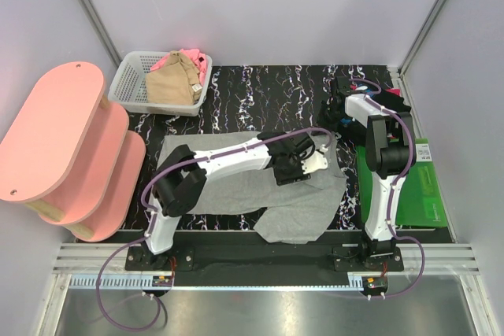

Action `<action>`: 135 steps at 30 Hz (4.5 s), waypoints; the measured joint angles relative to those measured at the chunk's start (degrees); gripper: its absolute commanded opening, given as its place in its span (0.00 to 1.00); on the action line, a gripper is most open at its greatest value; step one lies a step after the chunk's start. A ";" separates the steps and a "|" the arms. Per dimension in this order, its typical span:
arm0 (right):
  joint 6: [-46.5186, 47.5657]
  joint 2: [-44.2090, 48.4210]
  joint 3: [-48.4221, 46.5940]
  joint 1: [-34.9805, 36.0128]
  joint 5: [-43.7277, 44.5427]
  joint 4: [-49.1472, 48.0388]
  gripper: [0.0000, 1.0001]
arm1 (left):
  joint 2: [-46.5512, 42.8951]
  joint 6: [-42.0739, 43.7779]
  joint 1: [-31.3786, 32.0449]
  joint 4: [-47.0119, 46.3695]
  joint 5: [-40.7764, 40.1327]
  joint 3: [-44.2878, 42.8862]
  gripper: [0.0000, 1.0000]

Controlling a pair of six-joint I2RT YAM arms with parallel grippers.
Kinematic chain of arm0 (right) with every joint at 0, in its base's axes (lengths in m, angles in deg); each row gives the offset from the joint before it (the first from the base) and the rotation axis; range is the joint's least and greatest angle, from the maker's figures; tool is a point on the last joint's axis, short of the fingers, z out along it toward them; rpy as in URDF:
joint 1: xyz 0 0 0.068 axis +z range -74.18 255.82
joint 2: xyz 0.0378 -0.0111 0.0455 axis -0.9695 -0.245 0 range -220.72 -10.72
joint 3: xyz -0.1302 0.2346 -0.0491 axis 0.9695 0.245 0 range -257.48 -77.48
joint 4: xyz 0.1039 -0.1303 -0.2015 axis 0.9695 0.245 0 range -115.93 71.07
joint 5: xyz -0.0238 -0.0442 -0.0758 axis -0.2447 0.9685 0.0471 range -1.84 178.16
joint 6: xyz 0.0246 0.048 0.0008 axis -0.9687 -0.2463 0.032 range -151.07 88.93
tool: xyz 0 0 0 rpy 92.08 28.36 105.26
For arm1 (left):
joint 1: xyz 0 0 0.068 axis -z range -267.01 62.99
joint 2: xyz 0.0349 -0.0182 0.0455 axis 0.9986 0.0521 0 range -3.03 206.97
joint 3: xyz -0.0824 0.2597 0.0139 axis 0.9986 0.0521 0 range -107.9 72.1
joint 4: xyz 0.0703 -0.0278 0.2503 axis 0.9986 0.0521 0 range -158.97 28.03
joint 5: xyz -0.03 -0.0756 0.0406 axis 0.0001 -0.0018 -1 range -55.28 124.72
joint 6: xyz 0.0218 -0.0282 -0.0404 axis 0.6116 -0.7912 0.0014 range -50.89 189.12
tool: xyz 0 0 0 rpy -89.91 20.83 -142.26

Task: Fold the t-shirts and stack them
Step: Fold the flattened tshirt in 1/3 of the way

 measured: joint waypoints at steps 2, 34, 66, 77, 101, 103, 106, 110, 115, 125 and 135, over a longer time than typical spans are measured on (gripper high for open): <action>0.00 0.00 0.00 0.00 -0.04 0.00 0.13 | 0.00 -0.63 0.83 0.09 -0.02 -1.31 0.49; 0.00 -2.73 -4.50 -0.17 0.50 2.01 0.12 | -21.20 -4.50 -38.34 -7.06 -10.91 31.63 0.41; -0.35 -4.39 -8.59 -0.70 1.75 5.01 0.12 | -23.32 -2.95 -51.74 -5.51 0.00 30.05 0.41; 2.40 -4.52 -17.62 0.70 5.03 10.43 0.35 | -24.35 -5.46 -49.68 -2.36 4.00 25.92 0.41; -5.03 26.03 26.88 17.16 7.80 1.97 0.25 | -22.69 0.70 -52.63 -6.10 -7.19 34.40 0.40; -5.11 25.86 25.49 16.96 8.59 1.99 0.25 | -21.77 1.01 -52.92 -6.49 -7.96 33.70 0.41; -5.11 24.35 20.74 16.33 9.11 2.25 0.25 | -21.59 1.64 -53.62 -7.02 -8.79 32.74 0.41; -5.16 23.43 17.40 15.45 9.49 1.70 0.25 | -21.59 2.51 -54.75 -8.04 -9.18 32.20 0.41; -6.03 23.52 19.74 15.19 13.07 4.26 0.20 | -21.57 3.61 -56.37 -8.41 -9.38 32.20 0.40; -8.37 23.58 19.96 14.91 22.88 15.82 0.29 | -17.33 5.46 -59.93 -9.68 -9.92 27.71 0.40; -8.55 25.18 22.99 9.88 25.70 15.74 0.29 | -15.89 4.96 -60.06 -9.73 -9.51 23.82 0.41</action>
